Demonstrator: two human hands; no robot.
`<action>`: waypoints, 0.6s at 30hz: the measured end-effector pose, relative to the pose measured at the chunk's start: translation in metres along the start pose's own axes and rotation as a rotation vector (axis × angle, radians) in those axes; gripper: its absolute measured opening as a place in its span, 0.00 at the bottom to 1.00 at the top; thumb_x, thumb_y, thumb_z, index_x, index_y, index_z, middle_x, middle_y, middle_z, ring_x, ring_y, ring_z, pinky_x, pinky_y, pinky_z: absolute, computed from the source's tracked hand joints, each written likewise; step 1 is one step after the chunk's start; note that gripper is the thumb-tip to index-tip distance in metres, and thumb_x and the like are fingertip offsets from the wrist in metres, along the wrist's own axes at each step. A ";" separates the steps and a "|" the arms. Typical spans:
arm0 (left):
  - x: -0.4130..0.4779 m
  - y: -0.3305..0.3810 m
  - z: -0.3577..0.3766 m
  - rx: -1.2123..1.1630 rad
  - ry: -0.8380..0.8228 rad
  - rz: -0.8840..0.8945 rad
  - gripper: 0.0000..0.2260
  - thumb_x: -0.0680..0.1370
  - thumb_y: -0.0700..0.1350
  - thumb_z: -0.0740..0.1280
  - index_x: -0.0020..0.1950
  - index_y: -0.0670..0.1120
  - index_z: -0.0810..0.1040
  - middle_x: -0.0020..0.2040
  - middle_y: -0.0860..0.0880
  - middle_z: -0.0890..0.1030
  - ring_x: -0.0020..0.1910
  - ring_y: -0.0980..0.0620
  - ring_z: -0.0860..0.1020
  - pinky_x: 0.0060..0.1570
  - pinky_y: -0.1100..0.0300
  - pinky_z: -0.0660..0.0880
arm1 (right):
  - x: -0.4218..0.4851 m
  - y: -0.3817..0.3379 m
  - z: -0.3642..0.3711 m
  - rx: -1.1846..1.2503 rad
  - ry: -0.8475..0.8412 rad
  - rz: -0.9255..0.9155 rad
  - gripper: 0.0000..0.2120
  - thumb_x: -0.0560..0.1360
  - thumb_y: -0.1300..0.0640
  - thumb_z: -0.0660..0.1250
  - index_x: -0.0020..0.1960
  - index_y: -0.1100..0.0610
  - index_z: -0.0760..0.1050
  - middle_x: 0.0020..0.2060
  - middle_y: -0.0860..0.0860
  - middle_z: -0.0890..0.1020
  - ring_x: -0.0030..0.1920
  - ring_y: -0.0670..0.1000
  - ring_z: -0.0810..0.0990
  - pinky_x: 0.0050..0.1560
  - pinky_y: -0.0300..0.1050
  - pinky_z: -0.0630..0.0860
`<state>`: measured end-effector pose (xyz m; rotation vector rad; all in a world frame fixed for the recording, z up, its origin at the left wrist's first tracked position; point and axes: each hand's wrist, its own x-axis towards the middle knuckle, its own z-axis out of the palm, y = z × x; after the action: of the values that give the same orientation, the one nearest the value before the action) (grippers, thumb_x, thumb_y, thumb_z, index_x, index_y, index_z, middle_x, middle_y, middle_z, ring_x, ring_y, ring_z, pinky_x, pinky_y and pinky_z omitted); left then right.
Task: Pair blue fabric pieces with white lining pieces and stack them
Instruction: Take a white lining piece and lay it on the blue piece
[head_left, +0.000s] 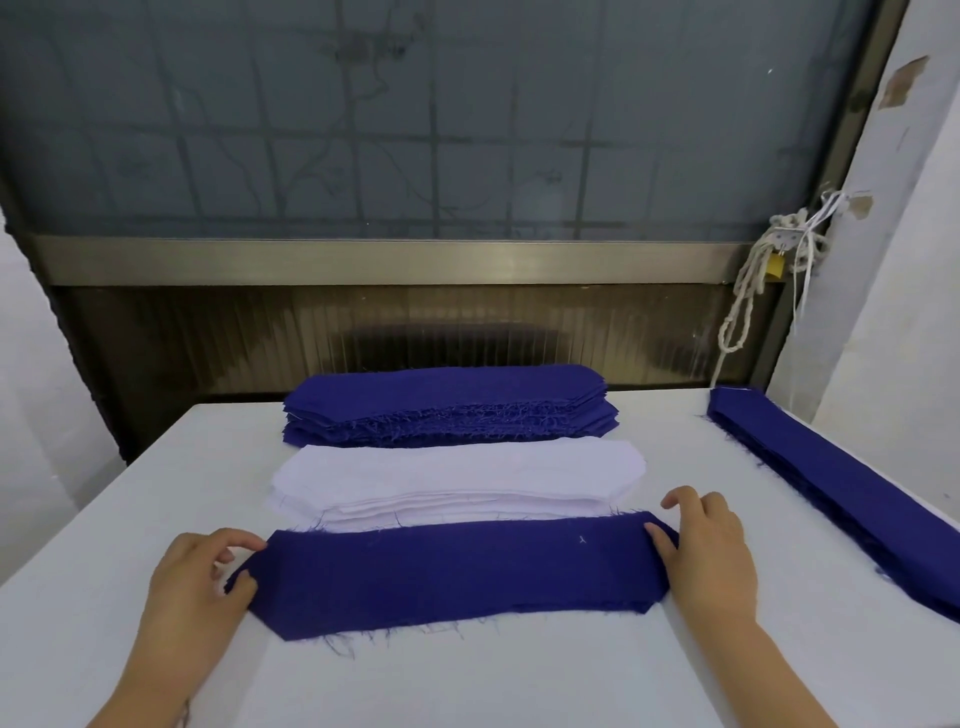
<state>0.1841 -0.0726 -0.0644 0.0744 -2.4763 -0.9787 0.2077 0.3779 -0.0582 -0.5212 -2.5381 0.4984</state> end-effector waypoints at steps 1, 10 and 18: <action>0.000 0.000 0.000 -0.001 -0.009 0.020 0.21 0.70 0.26 0.68 0.44 0.55 0.80 0.46 0.50 0.74 0.43 0.51 0.75 0.43 0.74 0.68 | 0.000 -0.001 0.000 0.005 0.004 -0.067 0.07 0.76 0.57 0.69 0.53 0.56 0.75 0.45 0.51 0.71 0.44 0.53 0.70 0.37 0.45 0.68; -0.008 0.007 0.001 -0.179 -0.152 0.118 0.20 0.73 0.26 0.66 0.44 0.52 0.83 0.44 0.57 0.80 0.44 0.58 0.78 0.43 0.73 0.72 | -0.003 -0.003 -0.001 0.261 -0.249 -0.351 0.06 0.75 0.55 0.69 0.43 0.47 0.74 0.36 0.45 0.71 0.37 0.44 0.71 0.39 0.34 0.68; -0.003 0.011 0.000 -0.168 -0.282 0.112 0.16 0.70 0.30 0.73 0.42 0.52 0.84 0.41 0.47 0.80 0.42 0.58 0.76 0.41 0.73 0.70 | 0.004 0.001 0.001 0.246 -0.340 -0.323 0.08 0.75 0.55 0.69 0.42 0.45 0.73 0.30 0.46 0.71 0.34 0.43 0.69 0.36 0.35 0.67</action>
<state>0.1884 -0.0635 -0.0584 -0.2722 -2.6014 -1.2153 0.2041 0.3797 -0.0580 0.0727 -2.7490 0.8177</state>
